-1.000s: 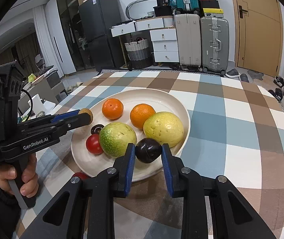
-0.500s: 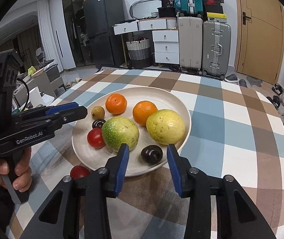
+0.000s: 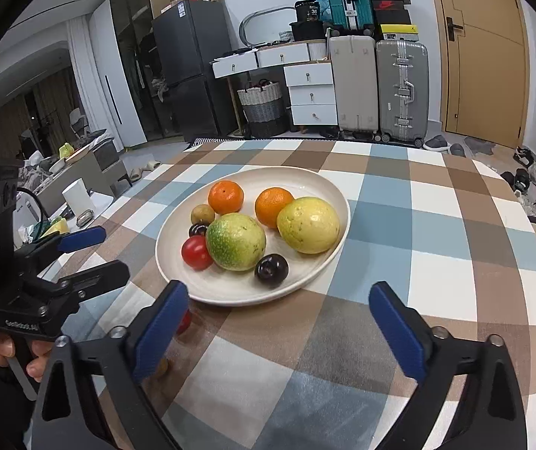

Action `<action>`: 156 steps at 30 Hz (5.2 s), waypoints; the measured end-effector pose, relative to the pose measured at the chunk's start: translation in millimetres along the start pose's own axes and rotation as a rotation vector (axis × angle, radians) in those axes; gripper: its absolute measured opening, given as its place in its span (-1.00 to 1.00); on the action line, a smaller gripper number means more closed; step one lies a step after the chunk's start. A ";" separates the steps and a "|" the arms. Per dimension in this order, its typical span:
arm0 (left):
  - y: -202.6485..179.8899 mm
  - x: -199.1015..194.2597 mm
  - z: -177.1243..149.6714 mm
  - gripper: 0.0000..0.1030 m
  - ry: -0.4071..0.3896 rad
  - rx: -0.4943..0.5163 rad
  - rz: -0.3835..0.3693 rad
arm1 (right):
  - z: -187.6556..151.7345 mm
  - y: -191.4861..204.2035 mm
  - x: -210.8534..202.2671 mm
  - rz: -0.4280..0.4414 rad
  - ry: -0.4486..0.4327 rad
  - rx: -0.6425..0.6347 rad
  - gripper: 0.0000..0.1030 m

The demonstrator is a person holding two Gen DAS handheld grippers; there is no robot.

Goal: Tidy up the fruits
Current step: 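Carry the plum and brown fruit onto the white plate and open both tools, then move the right tool to the small brown pear and grasp it, then grasp the red tomato with the left tool while the right tool holds the pear, then carry the pear and tomato onto the white plate and open both tools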

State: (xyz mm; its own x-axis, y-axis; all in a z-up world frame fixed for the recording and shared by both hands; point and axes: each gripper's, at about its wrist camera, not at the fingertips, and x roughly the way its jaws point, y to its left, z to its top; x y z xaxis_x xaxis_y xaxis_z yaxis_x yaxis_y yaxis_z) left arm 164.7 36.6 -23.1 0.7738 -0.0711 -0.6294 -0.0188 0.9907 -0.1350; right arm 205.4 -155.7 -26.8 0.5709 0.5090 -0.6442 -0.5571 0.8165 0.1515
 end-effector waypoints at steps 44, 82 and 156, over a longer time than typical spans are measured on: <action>2.3 0.1 -19.8 0.98 0.103 -0.001 -0.005 | -43.2 87.6 19.2 0.215 0.252 -0.310 0.26; -17.6 17.9 -21.7 0.98 0.168 -0.010 -0.047 | -13.0 30.7 -3.1 0.070 0.047 -0.122 -0.48; 8.0 46.6 54.1 -0.43 0.018 -0.062 0.006 | 22.0 7.3 5.9 0.029 -0.030 0.017 -0.48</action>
State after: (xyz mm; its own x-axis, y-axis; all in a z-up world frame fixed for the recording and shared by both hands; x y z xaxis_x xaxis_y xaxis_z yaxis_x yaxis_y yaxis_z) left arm 234.8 47.5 -12.1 0.7623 -0.0675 -0.6436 -0.0633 0.9820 -0.1780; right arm 218.0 -140.8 -13.1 0.5725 0.5404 -0.6166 -0.5637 0.8055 0.1826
